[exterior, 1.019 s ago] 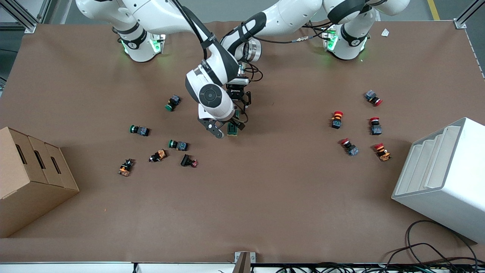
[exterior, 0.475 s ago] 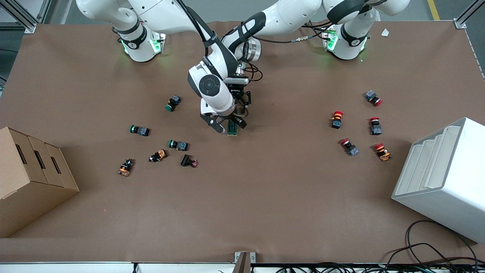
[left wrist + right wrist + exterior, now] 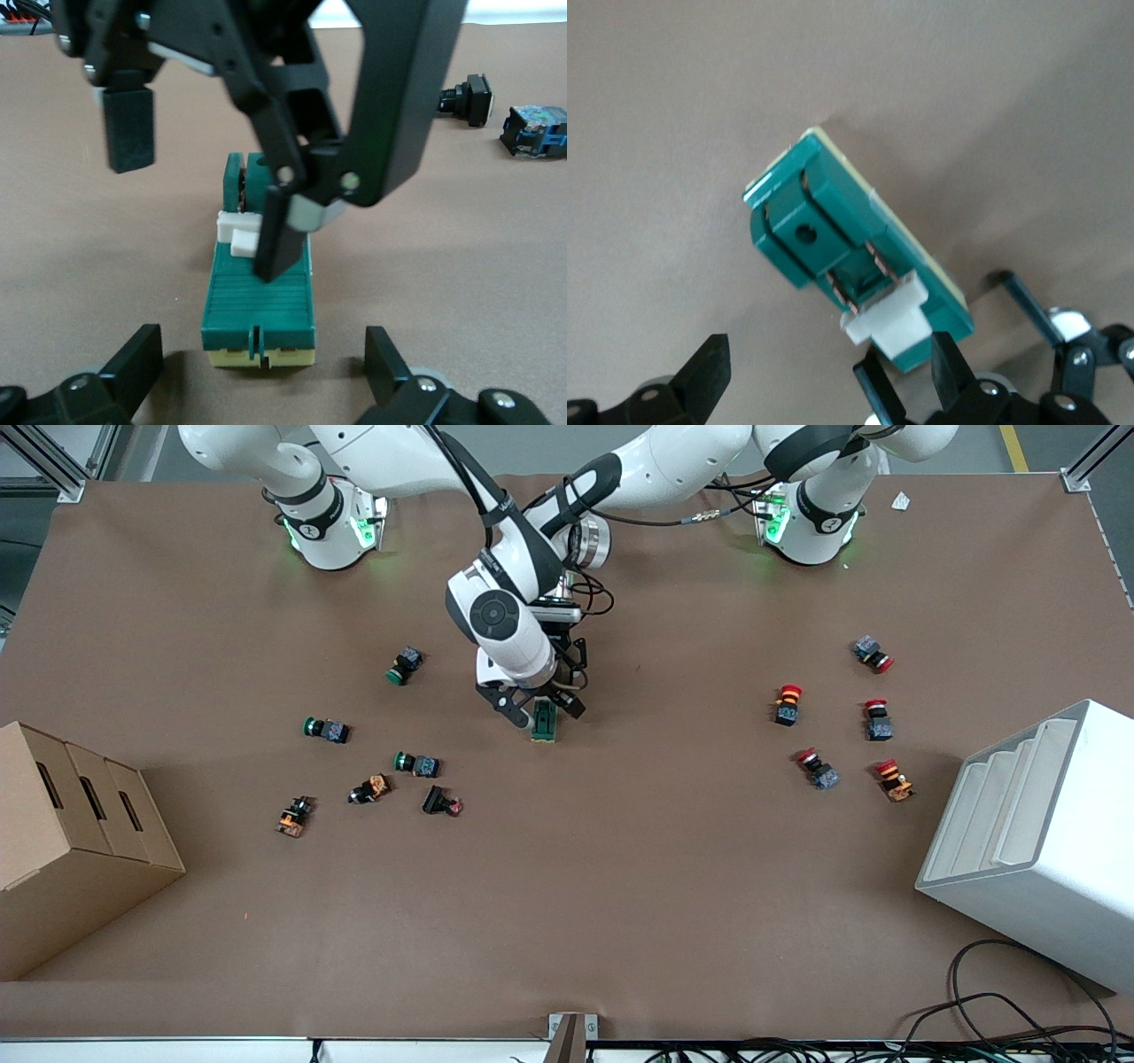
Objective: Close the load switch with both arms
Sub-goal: 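Rotate the white lever upright with the right gripper against the switch body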
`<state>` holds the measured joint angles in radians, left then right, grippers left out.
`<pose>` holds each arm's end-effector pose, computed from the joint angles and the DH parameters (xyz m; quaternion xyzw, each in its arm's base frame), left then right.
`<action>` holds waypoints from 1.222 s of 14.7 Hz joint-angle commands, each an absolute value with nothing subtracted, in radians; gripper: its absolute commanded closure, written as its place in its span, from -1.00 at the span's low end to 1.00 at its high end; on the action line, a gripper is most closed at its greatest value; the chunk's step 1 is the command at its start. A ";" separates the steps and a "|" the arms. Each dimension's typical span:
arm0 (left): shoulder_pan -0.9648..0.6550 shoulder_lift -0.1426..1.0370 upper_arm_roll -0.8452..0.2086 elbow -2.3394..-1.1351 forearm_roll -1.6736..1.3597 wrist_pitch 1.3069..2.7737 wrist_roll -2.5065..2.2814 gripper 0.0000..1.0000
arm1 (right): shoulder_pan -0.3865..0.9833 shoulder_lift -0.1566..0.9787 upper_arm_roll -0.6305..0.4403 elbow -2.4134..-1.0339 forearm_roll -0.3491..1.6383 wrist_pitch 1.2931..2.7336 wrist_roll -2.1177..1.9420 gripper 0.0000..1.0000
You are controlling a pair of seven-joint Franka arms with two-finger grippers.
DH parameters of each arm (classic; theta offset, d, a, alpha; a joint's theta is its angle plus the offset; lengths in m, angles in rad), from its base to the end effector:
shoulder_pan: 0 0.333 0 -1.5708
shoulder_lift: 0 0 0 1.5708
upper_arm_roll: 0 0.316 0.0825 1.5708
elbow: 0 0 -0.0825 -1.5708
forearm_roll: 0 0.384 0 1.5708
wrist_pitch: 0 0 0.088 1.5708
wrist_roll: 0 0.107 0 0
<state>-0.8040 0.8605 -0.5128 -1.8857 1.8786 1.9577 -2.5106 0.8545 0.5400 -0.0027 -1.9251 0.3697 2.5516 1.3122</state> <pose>0.2127 -0.5629 0.0838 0.8723 -0.0399 0.4866 0.0268 0.4213 0.4740 0.2143 -0.9225 0.3681 0.0754 0.0884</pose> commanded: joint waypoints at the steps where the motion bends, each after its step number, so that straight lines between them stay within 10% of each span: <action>1: -0.819 0.904 -0.492 -1.845 1.890 1.974 -2.526 -0.99 | 0.880 0.508 -0.009 -1.956 0.396 2.572 1.321 -1.00; 18: -0.819 0.902 -0.486 -1.836 1.891 1.974 -2.520 -0.98 | 0.850 0.601 -0.018 -1.835 0.385 2.546 1.319 -1.00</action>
